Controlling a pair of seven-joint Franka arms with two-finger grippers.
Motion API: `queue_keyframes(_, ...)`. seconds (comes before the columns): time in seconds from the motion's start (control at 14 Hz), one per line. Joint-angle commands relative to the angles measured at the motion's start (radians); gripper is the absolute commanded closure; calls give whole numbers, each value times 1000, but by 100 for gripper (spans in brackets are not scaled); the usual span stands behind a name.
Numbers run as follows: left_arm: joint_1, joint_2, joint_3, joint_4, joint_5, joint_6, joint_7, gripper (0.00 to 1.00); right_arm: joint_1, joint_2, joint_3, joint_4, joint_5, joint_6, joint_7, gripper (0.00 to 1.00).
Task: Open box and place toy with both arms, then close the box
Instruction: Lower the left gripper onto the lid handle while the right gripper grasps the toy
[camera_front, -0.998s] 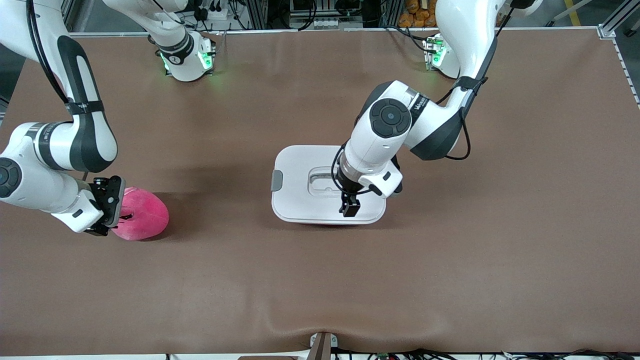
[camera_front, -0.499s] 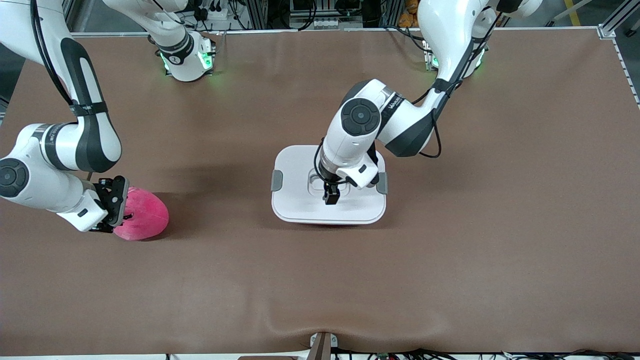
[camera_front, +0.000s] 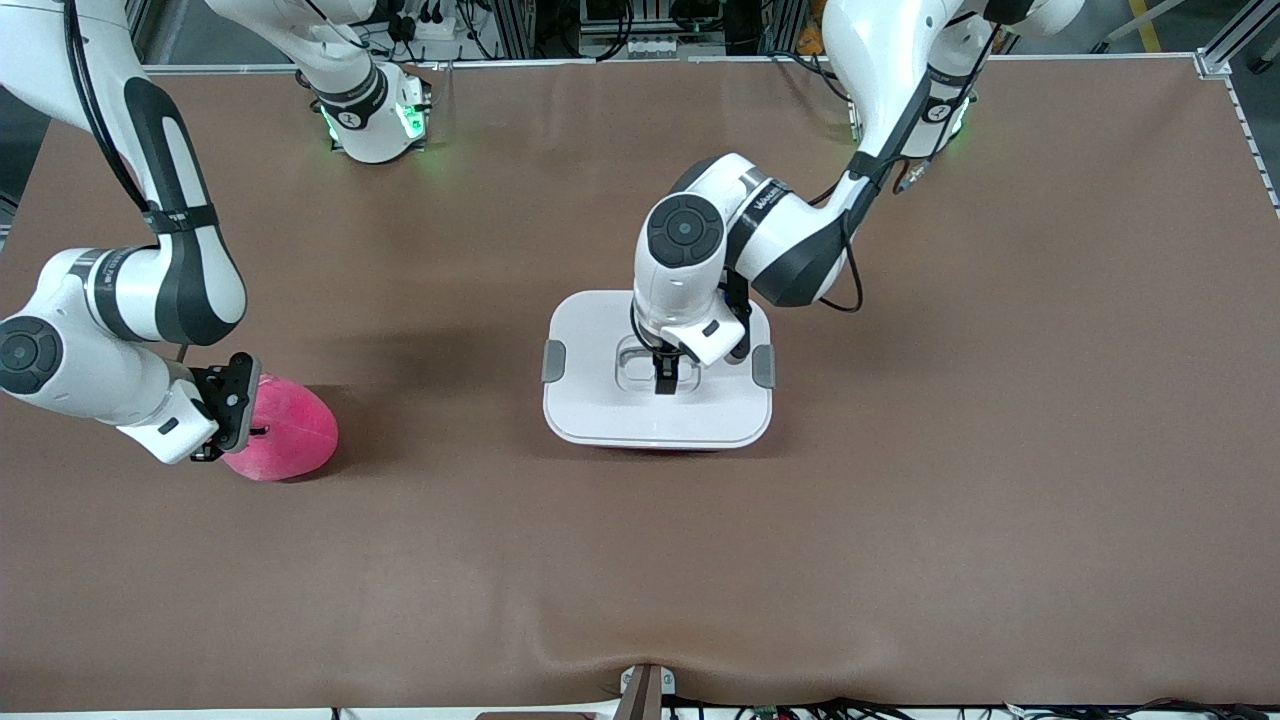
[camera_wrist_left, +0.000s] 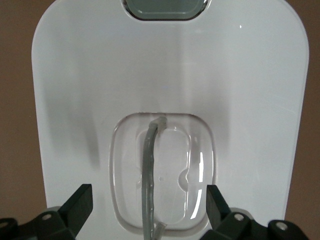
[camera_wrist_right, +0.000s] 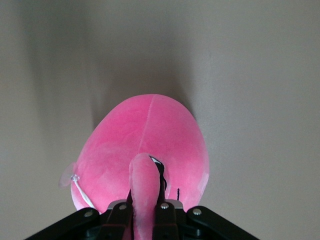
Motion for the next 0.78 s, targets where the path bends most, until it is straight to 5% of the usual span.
queue_keyframes(0.0, -16, -6, 10, -1, 21, -10, -8, 0, -9, -7, 9, -7, -21, 8, -3, 100)
queue_keyframes(0.21, -22, 2, 10, -6, 25, -6, -8, 7, -11, -9, 9, -6, -21, 7, -9, 100)
queue_keyframes(0.5, -16, 3, 10, -5, 23, 4, -8, 28, -14, -15, 10, 4, -17, 6, 3, 100)
queue_keyframes(0.71, -19, 15, 11, -5, 26, 16, -8, 30, -12, -38, 10, 23, -9, -5, 43, 100)
